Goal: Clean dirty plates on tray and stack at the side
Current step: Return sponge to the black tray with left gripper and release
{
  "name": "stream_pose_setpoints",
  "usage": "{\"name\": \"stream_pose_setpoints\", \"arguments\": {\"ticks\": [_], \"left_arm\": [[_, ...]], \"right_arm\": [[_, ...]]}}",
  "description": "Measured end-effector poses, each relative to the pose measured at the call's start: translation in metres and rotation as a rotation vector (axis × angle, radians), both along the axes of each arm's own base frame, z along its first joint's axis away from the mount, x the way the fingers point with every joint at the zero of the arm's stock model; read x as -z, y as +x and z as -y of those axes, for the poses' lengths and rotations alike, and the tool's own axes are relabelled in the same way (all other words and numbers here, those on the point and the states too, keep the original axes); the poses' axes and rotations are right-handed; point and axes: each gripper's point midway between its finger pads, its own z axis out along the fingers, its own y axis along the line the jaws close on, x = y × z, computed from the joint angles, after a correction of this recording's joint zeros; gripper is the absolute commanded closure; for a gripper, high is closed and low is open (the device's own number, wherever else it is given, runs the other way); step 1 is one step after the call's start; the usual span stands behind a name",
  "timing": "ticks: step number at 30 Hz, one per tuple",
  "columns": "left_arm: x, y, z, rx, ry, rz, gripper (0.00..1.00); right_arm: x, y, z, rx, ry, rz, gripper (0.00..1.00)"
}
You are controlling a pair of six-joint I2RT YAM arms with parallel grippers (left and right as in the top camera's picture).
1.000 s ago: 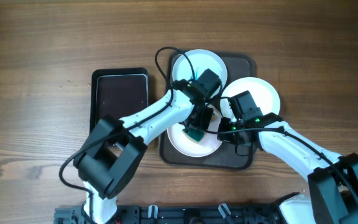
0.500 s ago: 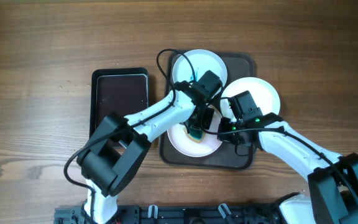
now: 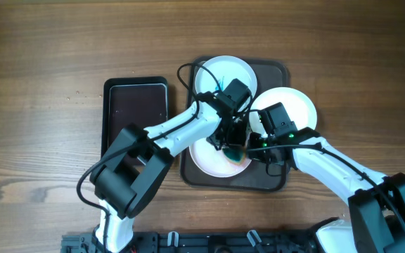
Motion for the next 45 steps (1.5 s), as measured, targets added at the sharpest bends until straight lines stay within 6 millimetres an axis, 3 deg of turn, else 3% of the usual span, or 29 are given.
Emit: {"name": "stream_pose_setpoints", "arguments": {"ticks": [9, 15, 27, 32, 36, 41, 45], "left_arm": [[0.004, 0.001, -0.057, -0.059, 0.255, 0.004, 0.96], [0.004, 0.017, -0.096, -0.169, 0.314, -0.035, 0.96], [-0.001, 0.016, -0.111, -0.198, 0.355, -0.036, 0.96], [-0.028, 0.018, -0.123, -0.237, 0.340, 0.014, 0.96], [-0.074, 0.032, -0.137, -0.316, 0.257, 0.104, 0.96], [-0.119, 0.040, -0.174, -0.432, 0.197, 0.174, 0.96], [-0.123, 0.050, -0.212, -0.529, 0.232, 0.182, 0.96]], "right_arm": [[-0.001, -0.003, -0.009, -0.023, 0.033, -0.004, 0.95], [-0.002, -0.003, -0.009, -0.024, 0.036, -0.005, 0.95], [-0.001, -0.002, -0.010, -0.025, 0.040, 0.003, 0.95], [-0.001, -0.001, -0.010, -0.025, 0.040, 0.005, 0.95], [-0.001, -0.001, -0.010, -0.024, 0.040, 0.005, 0.95], [-0.001, -0.002, -0.010, -0.024, 0.039, 0.004, 0.95], [-0.001, -0.002, -0.010, -0.024, 0.038, 0.003, 0.95]]}}
